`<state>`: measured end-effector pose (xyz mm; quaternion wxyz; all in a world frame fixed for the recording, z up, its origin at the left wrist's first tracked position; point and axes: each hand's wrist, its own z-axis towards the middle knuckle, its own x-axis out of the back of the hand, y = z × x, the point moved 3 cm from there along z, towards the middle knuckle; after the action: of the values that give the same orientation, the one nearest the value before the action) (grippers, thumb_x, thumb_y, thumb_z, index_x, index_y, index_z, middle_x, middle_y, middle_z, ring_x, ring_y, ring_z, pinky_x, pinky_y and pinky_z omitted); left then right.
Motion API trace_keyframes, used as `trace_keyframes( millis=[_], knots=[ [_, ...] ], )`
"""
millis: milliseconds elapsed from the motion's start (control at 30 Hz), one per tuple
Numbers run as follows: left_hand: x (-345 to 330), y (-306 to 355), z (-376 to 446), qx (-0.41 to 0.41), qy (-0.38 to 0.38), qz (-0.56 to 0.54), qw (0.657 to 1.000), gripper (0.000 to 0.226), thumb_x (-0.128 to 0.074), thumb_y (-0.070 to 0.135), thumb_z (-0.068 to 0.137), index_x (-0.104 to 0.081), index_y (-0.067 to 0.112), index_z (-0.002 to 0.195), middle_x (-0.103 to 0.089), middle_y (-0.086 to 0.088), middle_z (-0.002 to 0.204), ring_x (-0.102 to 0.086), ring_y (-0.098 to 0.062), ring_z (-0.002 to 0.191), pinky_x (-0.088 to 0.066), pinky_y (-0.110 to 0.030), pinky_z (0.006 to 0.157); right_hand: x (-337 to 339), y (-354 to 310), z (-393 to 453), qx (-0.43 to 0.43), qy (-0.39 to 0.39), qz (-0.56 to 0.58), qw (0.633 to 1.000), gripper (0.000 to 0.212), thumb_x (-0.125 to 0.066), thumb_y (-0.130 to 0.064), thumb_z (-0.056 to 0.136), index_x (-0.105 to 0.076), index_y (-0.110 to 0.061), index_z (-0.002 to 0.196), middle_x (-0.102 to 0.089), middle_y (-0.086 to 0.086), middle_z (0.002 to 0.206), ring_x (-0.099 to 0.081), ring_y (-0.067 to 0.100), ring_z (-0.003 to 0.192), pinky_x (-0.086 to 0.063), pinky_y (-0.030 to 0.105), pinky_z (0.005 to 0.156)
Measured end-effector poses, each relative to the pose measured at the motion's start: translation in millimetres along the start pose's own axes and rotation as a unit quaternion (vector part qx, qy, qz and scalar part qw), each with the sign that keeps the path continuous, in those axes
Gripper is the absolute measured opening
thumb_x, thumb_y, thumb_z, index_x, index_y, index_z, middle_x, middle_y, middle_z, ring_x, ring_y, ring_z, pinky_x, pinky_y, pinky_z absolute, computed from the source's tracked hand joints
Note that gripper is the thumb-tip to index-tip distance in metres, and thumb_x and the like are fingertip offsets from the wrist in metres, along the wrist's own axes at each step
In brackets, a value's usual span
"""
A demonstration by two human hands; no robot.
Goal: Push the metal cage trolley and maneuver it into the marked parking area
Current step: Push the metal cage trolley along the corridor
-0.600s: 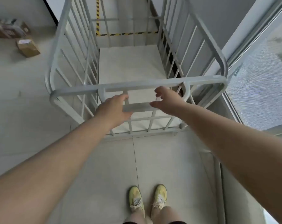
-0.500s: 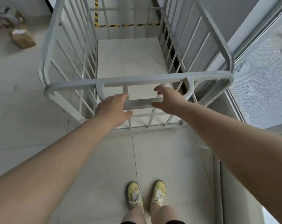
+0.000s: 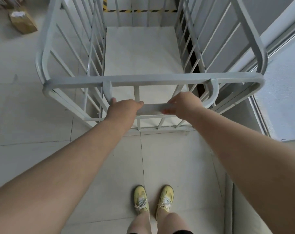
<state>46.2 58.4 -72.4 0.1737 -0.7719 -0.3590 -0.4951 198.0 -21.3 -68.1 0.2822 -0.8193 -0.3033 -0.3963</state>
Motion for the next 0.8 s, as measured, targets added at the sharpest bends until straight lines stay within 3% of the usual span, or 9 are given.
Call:
trace_keyframes(
  millis=[167,267,367,433,500,600,667,733,800],
  knots=[
    [9.1,-16.2,18.7,0.005,-0.07,-0.08,0.994,0.052,-0.022,0.01,0.1,-0.028,0.028,0.148,-0.054,-0.004,0.139,-0.019,-0.037,0.144,-0.01,-0.035,0.119,-0.7,-5.8,15.5,-0.008,0.013,-0.007,1.0,0.048,-0.059,-0.051,0.087,-0.065,-0.013,0.117,-0.065,0.008,0.116,-0.06,0.029,0.108,-0.047,0.033,0.085],
    [14.0,-26.4,33.1,0.01,-0.072,-0.107,0.992,0.044,-0.025,0.022,0.103,-0.035,0.024,0.146,-0.054,-0.004,0.14,-0.014,-0.037,0.145,-0.014,-0.037,0.117,2.6,-13.8,30.2,-0.002,0.006,-0.041,0.999,0.048,-0.052,-0.052,0.091,-0.062,-0.013,0.117,-0.063,0.008,0.112,-0.057,0.029,0.106,-0.041,0.032,0.085],
    [19.3,-36.9,46.7,-0.015,-0.044,-0.083,0.995,0.046,-0.029,0.017,0.102,-0.032,0.029,0.147,-0.056,-0.003,0.138,-0.014,-0.039,0.144,-0.019,-0.036,0.115,8.4,-20.6,48.3,0.009,0.004,-0.069,0.998,0.047,-0.047,-0.053,0.093,-0.059,-0.013,0.115,-0.061,0.006,0.099,-0.054,0.028,0.098,-0.04,0.035,0.088],
    [26.2,-43.2,56.5,-0.028,-0.023,-0.07,0.997,0.051,-0.031,0.008,0.101,-0.032,0.032,0.146,-0.056,-0.002,0.138,-0.022,-0.037,0.142,-0.017,-0.036,0.116,12.2,-23.8,62.1,0.014,0.002,-0.086,0.996,0.043,-0.044,-0.053,0.094,-0.057,-0.013,0.106,-0.051,0.001,0.076,-0.049,0.025,0.087,-0.039,0.037,0.093],
    [35.5,-46.8,68.8,-0.033,-0.001,-0.049,0.998,0.05,-0.035,0.008,0.101,-0.035,0.033,0.145,-0.053,-0.001,0.141,-0.032,-0.034,0.138,-0.021,-0.035,0.115,18.2,-26.7,76.3,0.021,-0.006,-0.098,0.995,0.039,-0.042,-0.053,0.095,-0.052,-0.015,0.097,-0.043,-0.001,0.068,-0.048,0.025,0.085,-0.038,0.04,0.097],
    [49.2,-49.5,88.5,-0.049,0.033,-0.014,0.998,0.047,-0.043,0.015,0.1,-0.039,0.035,0.142,-0.054,0.0,0.139,-0.047,-0.03,0.125,-0.038,-0.031,0.096,32.5,-28.8,93.4,0.039,-0.008,-0.116,0.993,0.039,-0.04,-0.055,0.094,-0.052,-0.018,0.096,-0.046,-0.001,0.072,-0.051,0.024,0.085,-0.04,0.033,0.074],
    [57.1,-50.1,102.8,-0.058,0.042,0.011,0.997,0.046,-0.043,0.018,0.1,-0.038,0.036,0.142,-0.057,0.001,0.132,-0.052,-0.027,0.119,-0.038,-0.027,0.08,44.2,-29.7,103.1,0.053,0.016,-0.162,0.985,0.041,-0.037,-0.058,0.094,-0.052,-0.02,0.098,-0.046,-0.002,0.072,-0.05,0.022,0.08,-0.034,0.029,0.062],
    [64.1,-49.8,116.5,-0.068,0.049,0.059,0.995,0.047,-0.041,0.018,0.101,-0.035,0.034,0.144,-0.059,-0.002,0.121,-0.054,-0.026,0.112,-0.034,-0.026,0.071,53.2,-30.5,111.6,0.074,0.037,-0.209,0.974,0.044,-0.033,-0.057,0.096,-0.053,-0.02,0.105,-0.047,-0.002,0.076,-0.051,0.023,0.081,-0.033,0.031,0.064],
    [70.9,-46.9,128.5,-0.085,0.067,0.122,0.987,0.047,-0.039,0.015,0.101,-0.031,0.031,0.144,-0.058,-0.004,0.114,-0.054,-0.026,0.106,-0.033,-0.028,0.065,61.3,-30.2,121.9,0.099,0.054,-0.231,0.966,0.046,-0.031,-0.054,0.097,-0.052,-0.017,0.115,-0.053,0.002,0.098,-0.056,0.026,0.093,-0.033,0.033,0.067]
  ],
)
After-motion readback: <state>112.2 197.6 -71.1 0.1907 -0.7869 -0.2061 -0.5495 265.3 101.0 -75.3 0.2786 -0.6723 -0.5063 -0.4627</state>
